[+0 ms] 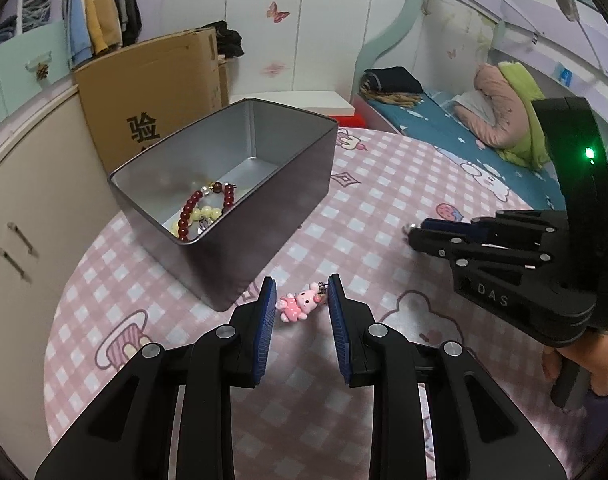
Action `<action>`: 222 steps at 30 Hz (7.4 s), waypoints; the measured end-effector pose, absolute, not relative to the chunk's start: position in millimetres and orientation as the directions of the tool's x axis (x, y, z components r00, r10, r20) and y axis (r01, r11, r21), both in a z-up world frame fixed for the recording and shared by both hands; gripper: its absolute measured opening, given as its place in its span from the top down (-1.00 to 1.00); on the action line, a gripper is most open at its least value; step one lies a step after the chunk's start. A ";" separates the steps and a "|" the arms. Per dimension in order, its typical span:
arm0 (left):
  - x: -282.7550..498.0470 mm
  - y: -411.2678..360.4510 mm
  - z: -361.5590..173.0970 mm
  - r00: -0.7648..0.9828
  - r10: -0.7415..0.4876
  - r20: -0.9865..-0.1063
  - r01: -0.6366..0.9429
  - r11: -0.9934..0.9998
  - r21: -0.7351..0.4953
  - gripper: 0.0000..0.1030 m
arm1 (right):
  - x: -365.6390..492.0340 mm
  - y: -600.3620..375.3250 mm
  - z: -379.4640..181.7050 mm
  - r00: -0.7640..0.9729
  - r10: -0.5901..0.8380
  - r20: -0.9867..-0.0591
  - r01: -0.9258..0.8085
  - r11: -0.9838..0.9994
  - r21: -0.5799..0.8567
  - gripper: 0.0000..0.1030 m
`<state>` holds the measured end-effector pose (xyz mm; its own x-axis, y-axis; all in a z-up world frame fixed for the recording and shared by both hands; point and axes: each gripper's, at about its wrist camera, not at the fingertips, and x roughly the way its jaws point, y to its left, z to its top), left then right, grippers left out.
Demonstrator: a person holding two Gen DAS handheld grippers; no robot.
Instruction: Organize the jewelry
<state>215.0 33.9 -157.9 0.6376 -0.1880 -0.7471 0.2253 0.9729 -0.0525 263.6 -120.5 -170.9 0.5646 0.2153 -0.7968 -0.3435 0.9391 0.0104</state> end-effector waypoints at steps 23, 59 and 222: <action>216.0 56.6 -49.5 0.665 -0.413 -0.622 0.339 0.909 -0.242 0.48 | 244.7 -126.8 -60.7 0.595 0.481 -0.644 -0.415 0.870 0.267 0.75; 299.4 102.8 -120.7 0.584 -0.261 -0.768 0.181 0.965 -0.190 0.45 | 329.7 -33.2 -117.3 0.456 0.480 -0.749 -0.426 0.857 0.289 0.75; -54.2 27.7 33.0 0.992 -0.049 -0.117 0.056 0.997 0.057 -0.73 | -41.3 -163.0 25.3 0.966 0.144 -0.215 -0.143 0.990 0.022 -0.87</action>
<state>-54.2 27.7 33.0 0.9919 -0.0492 -0.1167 0.0562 0.9968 0.0574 -41.3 -163.0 25.3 0.9658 0.1440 -0.2155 -0.1426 0.9895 0.0218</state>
